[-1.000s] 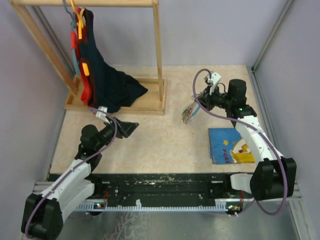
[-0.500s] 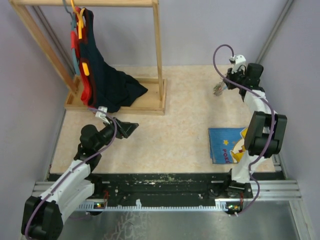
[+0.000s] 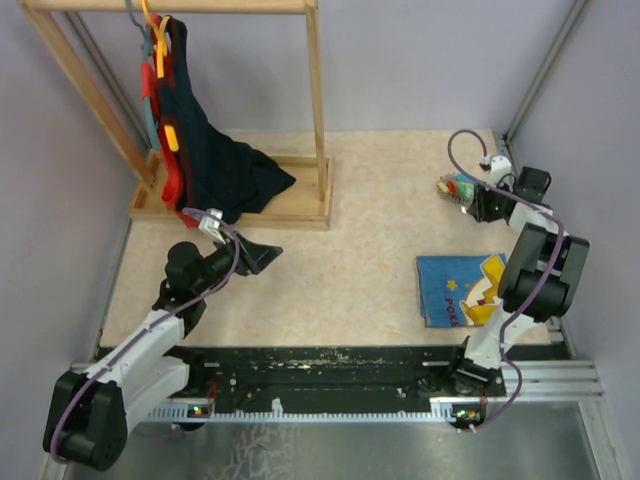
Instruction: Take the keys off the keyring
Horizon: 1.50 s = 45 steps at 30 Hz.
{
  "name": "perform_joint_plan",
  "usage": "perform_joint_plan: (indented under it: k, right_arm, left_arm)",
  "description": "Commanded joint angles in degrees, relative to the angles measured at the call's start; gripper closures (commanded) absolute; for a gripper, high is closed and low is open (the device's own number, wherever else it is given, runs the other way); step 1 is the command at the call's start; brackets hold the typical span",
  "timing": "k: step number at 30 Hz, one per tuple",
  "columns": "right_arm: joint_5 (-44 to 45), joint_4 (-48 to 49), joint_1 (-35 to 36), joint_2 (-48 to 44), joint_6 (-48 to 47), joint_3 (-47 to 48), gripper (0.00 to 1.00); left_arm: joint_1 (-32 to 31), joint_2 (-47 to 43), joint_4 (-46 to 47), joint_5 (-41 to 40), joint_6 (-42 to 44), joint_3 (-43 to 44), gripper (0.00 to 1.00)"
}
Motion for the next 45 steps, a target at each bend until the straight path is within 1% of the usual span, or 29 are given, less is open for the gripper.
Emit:
perform_joint_plan:
  k: [1,4,7,10,11,13,14,15,16,17,20,23,25,26,28,29,30,33,35,37,39,42,43,45]
  right_arm:
    - [-4.9,-4.3,0.3,-10.4,-6.7,-2.4,0.59]
    - [-8.4,-8.2,0.3,-13.6,-7.4,-2.3,0.50]
    - [-14.0,-10.6,0.3,-18.6,-6.9,-2.0,0.43]
    - [-18.2,-10.0,0.3,-25.4,-3.8,-2.4,0.31]
    - [-19.2,-8.7,0.3,-28.0,-2.7,-2.7,0.25]
    - [-20.2,-4.9,0.3,-33.2,2.5,-3.4,0.11]
    - [-19.2,-1.6,0.3,-35.6,7.3,-3.9,0.04]
    - [-17.5,1.0,0.3,-37.7,13.5,-4.0,0.01]
    - [-16.6,1.0,0.3,-39.0,17.6,-2.8,0.01]
    - [-17.6,-1.0,0.3,-39.1,19.7,-0.1,0.01]
    - [-22.1,-6.8,0.3,-38.3,25.1,7.0,0.01]
    - [-28.6,-9.5,0.3,-39.9,24.5,10.9,0.01]
    - [-29.7,-8.6,0.3,-39.6,30.2,13.2,0.01]
    - [-28.3,-7.6,0.3,-39.8,34.1,13.7,0.01]
    - [-22.3,-6.8,0.3,-40.2,42.5,14.8,0.01]
    - [-19.7,-7.7,0.3,-40.4,44.3,15.6,0.01]
    - [-19.4,-8.0,0.3,-40.6,45.2,16.0,0.01]
    - [-18.9,-7.2,0.3,-41.0,47.4,16.4,0.01]
    - [-19.1,-6.5,0.3,-41.0,47.3,16.6,0.01]
    - [-20.8,-3.9,0.3,-41.2,47.5,15.2,0.01]
    - [-23.9,-0.5,0.3,-41.4,47.6,13.1,0.01]
    - [-33.6,6.1,0.3,-42.2,46.6,8.4,0.01]
    - [-35.6,8.8,0.3,-42.4,47.9,6.7,0.01]
    - [-36.4,14.8,0.3,-43.0,55.1,3.4,0.01]
  left_arm:
    - [0.0,1.1,3.5,3.9,-0.8,3.3,0.21]
    - [0.0,1.1,2.7,5.4,0.6,4.8,0.21]
    - [0.1,0.2,-2.0,5.7,3.8,7.7,0.21]
    - [0.0,-2.0,-7.4,4.1,7.2,10.9,0.21]
    - [0.0,-3.1,-9.1,3.2,8.5,12.1,0.20]
    - [0.1,-5.5,-12.9,0.5,11.8,14.9,0.17]
    - [0.0,-6.7,-14.9,-1.1,12.8,16.4,0.13]
    - [0.0,-7.7,-16.6,-3.5,14.4,17.8,0.09]
    - [0.0,-8.8,-18.1,-5.1,15.4,19.4,0.03]
    - [0.0,-9.6,-20.2,-6.2,16.3,21.7,0.00]
    - [0.0,-10.9,-24.2,-7.4,19.5,27.1,0.00]
    - [0.0,-10.6,-28.2,-5.6,22.4,32.8,0.00]
    - [0.0,-10.4,-30.0,-4.7,23.3,35.5,0.00]
    - [0.1,-10.4,-30.6,-4.3,23.6,36.3,0.00]
    - [0.0,-10.9,-30.8,-3.9,23.8,37.3,0.00]
    - [0.1,-11.2,-30.7,-3.7,23.8,37.6,0.00]
    - [0.0,-11.5,-30.8,-3.5,24.0,37.8,0.00]
    - [0.1,-12.0,-31.1,-3.9,24.2,38.4,0.00]
    - [0.0,-12.2,-31.3,-4.1,24.4,38.7,0.00]
    - [0.0,-12.3,-31.5,-4.2,24.2,38.8,0.00]
    - [0.0,-12.3,-31.5,-3.9,23.6,38.4,0.00]
    - [0.0,-12.6,-30.4,-3.1,21.8,36.7,0.00]
    - [0.0,-12.8,-30.0,-2.8,21.2,36.0,0.00]
    - [0.0,-13.1,-29.2,-1.9,20.0,34.8,0.00]
